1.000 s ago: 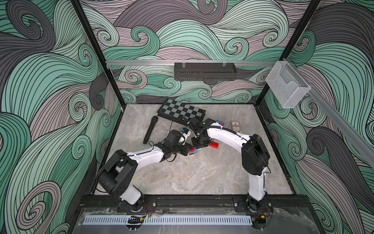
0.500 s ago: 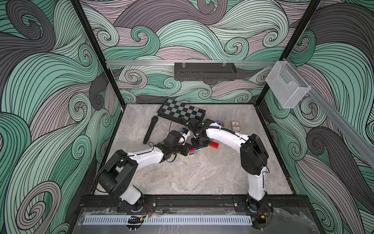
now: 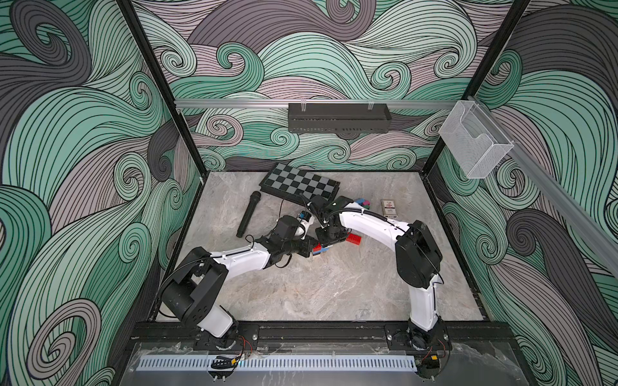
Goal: Assemble the letter p with lego
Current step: Assemble the lego brick with the lego brick.
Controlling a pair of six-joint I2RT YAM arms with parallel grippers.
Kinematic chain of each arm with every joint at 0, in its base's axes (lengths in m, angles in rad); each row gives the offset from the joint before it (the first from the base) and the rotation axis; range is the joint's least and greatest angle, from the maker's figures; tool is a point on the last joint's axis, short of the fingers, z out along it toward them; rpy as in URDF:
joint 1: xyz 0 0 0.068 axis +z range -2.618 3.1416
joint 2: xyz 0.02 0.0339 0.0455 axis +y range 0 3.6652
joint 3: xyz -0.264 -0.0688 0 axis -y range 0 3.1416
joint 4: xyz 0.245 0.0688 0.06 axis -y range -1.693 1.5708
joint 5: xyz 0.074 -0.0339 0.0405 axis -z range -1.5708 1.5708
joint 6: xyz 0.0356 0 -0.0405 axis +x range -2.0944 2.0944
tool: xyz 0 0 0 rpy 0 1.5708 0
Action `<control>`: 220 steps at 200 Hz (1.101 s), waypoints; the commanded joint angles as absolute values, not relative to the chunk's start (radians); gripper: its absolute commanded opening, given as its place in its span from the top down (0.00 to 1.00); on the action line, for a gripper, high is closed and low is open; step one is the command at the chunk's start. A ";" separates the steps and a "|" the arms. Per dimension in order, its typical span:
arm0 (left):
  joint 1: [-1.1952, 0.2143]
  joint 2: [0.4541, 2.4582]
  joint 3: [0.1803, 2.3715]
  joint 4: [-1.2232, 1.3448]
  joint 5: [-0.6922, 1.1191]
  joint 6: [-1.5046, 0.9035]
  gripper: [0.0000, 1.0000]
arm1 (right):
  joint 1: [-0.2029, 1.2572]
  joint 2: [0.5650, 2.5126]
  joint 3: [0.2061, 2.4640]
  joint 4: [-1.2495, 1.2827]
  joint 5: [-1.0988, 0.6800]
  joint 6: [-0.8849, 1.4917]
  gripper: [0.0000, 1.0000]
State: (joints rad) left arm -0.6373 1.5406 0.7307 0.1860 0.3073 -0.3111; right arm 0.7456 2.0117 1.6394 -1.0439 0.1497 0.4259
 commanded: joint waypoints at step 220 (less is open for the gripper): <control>-0.640 1.601 0.704 -0.052 0.277 -0.304 1.00 | 0.721 1.797 1.608 -1.102 0.147 0.405 0.42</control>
